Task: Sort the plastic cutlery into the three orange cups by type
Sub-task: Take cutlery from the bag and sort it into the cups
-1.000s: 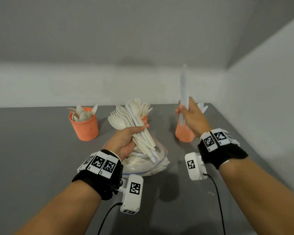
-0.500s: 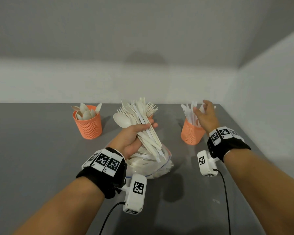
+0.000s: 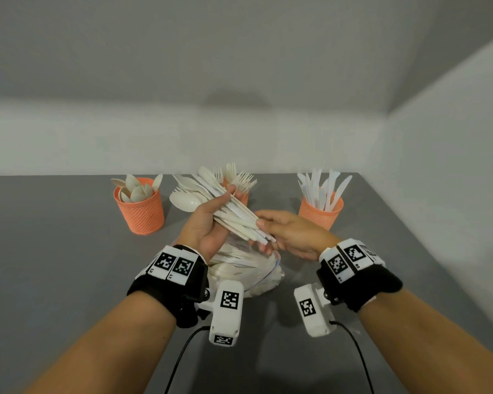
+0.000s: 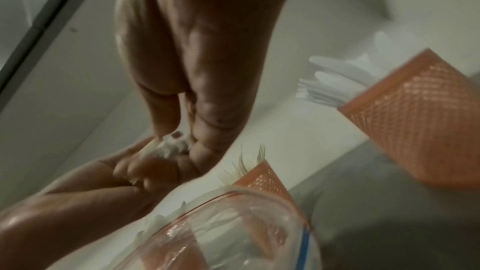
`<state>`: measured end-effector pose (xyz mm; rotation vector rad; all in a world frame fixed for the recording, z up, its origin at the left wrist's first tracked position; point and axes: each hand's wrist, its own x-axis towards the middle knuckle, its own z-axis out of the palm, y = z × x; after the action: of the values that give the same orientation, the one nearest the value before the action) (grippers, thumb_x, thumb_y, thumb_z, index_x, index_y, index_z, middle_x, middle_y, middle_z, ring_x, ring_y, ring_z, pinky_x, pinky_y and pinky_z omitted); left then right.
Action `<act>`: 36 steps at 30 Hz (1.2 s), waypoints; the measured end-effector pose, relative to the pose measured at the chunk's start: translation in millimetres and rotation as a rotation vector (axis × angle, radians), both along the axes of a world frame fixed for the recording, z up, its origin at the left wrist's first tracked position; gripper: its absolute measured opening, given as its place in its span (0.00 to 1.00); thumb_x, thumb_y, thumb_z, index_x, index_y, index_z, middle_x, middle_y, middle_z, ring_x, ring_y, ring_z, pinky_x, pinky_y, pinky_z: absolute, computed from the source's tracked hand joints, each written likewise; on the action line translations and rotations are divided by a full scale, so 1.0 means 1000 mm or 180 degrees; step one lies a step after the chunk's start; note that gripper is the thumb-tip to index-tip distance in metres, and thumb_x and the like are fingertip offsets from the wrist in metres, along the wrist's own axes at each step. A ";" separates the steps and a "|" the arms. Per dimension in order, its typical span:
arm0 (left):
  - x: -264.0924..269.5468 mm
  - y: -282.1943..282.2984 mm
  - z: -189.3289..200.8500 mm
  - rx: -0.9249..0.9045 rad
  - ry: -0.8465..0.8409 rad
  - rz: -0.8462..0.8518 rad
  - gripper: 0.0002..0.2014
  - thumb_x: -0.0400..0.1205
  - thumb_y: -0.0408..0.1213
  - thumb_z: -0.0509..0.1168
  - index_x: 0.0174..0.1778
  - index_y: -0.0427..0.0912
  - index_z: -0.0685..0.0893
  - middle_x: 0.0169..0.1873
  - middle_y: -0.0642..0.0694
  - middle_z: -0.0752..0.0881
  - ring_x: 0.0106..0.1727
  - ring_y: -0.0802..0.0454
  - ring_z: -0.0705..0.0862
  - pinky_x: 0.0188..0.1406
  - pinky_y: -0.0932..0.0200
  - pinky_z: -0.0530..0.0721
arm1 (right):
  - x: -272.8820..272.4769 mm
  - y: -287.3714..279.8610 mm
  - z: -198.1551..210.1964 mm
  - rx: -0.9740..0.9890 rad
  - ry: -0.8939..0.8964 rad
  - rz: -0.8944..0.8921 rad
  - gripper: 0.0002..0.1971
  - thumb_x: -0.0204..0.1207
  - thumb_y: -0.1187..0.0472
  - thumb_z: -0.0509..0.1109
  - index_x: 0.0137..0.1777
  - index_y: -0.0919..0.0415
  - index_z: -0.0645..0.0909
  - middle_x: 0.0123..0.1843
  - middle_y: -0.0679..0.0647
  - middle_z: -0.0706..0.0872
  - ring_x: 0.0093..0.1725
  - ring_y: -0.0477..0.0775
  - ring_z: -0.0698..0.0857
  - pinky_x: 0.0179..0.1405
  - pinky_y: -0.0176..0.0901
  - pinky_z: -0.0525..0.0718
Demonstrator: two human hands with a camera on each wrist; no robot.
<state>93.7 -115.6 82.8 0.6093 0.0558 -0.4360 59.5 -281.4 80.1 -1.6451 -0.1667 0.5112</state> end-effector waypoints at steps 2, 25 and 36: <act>-0.001 0.002 0.003 -0.0058 0.0033 0.0064 0.07 0.82 0.25 0.57 0.49 0.35 0.80 0.33 0.44 0.90 0.35 0.52 0.91 0.42 0.56 0.90 | -0.003 0.001 -0.002 0.0115 -0.0073 0.0018 0.12 0.84 0.66 0.55 0.60 0.66 0.78 0.34 0.51 0.79 0.25 0.41 0.75 0.25 0.32 0.74; 0.016 0.015 -0.012 -0.0074 0.0285 0.0774 0.07 0.82 0.30 0.62 0.37 0.36 0.78 0.28 0.46 0.84 0.31 0.56 0.87 0.41 0.63 0.88 | -0.014 -0.017 0.004 -0.1271 0.0157 0.0509 0.06 0.84 0.64 0.58 0.45 0.59 0.74 0.35 0.53 0.80 0.31 0.45 0.81 0.37 0.38 0.78; 0.021 0.026 -0.011 -0.0163 0.0325 0.0746 0.07 0.83 0.28 0.61 0.39 0.37 0.80 0.26 0.47 0.88 0.33 0.57 0.88 0.50 0.60 0.87 | -0.024 -0.056 -0.006 -0.1763 0.0110 0.0740 0.05 0.83 0.63 0.59 0.53 0.57 0.76 0.33 0.49 0.77 0.26 0.42 0.77 0.31 0.39 0.76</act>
<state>114.4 -89.8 71.4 0.5226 0.2108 -0.2402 35.9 -337.1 74.4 -2.1676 -0.2037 0.8139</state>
